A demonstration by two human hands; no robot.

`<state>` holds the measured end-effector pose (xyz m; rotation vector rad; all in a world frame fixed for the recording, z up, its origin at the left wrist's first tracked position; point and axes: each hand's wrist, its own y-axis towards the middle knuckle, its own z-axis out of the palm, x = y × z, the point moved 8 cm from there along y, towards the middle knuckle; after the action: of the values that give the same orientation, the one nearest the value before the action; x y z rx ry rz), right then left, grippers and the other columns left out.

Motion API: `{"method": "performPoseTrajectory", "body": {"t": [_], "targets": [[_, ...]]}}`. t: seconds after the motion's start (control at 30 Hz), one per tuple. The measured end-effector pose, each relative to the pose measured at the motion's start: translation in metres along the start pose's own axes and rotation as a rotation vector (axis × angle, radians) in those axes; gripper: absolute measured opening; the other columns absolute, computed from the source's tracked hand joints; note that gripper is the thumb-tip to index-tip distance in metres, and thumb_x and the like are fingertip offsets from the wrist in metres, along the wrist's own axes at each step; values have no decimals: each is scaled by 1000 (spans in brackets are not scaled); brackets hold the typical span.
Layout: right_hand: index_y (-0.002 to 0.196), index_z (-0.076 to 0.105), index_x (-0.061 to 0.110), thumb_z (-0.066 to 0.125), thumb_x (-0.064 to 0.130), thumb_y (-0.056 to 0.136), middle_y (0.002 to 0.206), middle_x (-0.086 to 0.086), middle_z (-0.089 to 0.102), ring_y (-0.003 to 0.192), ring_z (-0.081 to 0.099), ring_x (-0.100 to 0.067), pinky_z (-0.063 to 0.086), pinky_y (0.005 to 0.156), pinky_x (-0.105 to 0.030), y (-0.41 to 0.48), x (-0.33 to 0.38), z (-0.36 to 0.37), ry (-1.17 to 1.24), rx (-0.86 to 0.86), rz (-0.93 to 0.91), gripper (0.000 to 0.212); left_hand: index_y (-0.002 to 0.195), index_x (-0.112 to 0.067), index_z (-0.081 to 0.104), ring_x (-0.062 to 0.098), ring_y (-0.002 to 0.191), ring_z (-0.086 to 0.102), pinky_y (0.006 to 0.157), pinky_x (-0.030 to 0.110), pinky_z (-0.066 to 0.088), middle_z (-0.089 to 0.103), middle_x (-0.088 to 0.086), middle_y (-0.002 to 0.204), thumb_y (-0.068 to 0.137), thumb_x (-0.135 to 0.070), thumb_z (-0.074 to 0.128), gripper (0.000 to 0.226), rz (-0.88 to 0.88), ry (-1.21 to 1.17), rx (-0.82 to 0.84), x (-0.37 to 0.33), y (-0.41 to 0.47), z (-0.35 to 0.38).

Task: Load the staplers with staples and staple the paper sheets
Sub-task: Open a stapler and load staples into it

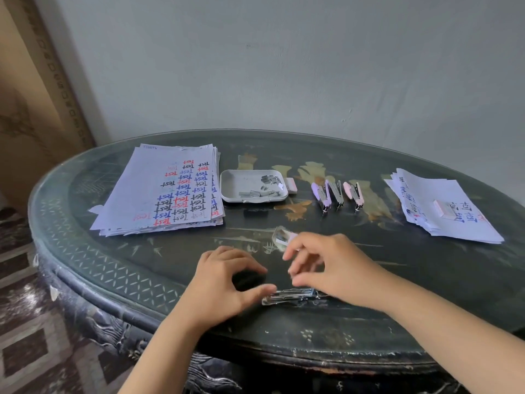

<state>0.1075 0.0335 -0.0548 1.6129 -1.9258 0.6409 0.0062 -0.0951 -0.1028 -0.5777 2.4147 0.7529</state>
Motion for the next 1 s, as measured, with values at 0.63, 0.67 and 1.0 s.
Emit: {"method": "performPoseTrajectory", "body": {"t": [0.63, 0.67, 1.0], "targets": [[107, 67, 35, 75, 23, 80, 90, 12, 73, 93, 62, 9, 40, 85, -3, -11, -19, 24, -116, 21, 6, 31, 88, -50, 66, -6, 112, 42, 101, 31, 25, 58, -33, 99, 58, -81, 58, 44, 19, 78, 57, -2, -9, 14], [107, 67, 36, 75, 26, 79, 91, 12, 72, 94, 61, 8, 41, 86, -5, -11, -20, 24, -130, 21, 1, 31, 88, -50, 66, -6, 112, 42, 101, 31, 25, 58, -33, 99, 58, -81, 58, 44, 19, 76, 55, -2, -9, 14], [93, 73, 38, 52, 59, 81, 91, 20, 57, 96, 46, 1, 38, 88, -18, -29, -25, 15, -389, -70, -178, 33, 85, -49, 68, -7, 112, 42, 101, 28, 22, 58, -33, 99, 57, -81, 59, 43, 23, 59, 47, -1, -10, 14]]}}
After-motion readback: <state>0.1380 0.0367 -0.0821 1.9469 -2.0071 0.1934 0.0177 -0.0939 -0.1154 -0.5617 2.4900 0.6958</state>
